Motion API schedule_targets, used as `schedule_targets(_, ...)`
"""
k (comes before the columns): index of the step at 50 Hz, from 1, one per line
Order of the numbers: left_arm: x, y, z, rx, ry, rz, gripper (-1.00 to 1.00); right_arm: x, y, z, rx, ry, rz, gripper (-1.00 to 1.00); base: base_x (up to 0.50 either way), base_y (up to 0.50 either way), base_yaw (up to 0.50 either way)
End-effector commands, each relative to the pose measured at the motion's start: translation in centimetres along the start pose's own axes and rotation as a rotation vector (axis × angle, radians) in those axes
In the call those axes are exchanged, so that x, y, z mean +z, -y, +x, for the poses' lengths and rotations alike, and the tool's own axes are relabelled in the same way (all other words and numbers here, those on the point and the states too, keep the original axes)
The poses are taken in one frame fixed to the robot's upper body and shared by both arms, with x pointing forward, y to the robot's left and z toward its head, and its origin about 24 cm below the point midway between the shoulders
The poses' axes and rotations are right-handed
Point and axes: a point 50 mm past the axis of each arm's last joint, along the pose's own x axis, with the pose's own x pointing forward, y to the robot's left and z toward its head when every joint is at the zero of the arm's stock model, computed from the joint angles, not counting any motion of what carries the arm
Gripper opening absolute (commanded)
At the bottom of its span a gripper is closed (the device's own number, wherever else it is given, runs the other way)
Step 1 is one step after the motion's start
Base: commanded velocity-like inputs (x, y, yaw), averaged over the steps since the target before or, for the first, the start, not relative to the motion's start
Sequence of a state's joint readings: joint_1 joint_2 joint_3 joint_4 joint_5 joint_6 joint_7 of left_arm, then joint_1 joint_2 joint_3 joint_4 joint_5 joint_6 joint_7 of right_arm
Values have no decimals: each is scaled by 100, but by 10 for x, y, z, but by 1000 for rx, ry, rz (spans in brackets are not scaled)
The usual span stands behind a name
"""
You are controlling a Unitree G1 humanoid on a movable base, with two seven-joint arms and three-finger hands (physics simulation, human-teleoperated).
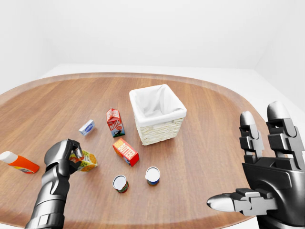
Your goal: Pick up the orange juice, and put it in the basket.
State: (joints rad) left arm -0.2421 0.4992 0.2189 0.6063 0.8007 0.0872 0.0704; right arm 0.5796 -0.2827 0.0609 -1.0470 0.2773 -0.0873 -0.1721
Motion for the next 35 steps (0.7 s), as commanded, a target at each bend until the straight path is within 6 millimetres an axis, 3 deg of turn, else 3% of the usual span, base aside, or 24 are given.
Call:
schedule_targets(1, 59, -23, -22, 11, 246, -32, -100, 0, 0, 0, 0, 3, 2, 100, 0, 0, 0)
schedule_targets(11, 123, -61, -44, 68, 438, 92, -100, 0, 1, 0, -2, 0, 7, 100, 0, 0, 0)
schedule_targets(14, 132, -66, -47, 76, 456, 108, -100, 0, 1, -1, -1, -2, 6, 100, 0, 0, 0)
schedule_targets(28, 139, -86, -62, 80, 455, 208, -100, 0, 2, -1, -2, -6, 5, 100, 0, 0, 0)
schedule_targets(35, 147, -107, -74, 110, 459, 265, -100, 0, 1, -1, -1, -6, 6, 100, 0, 0, 0)
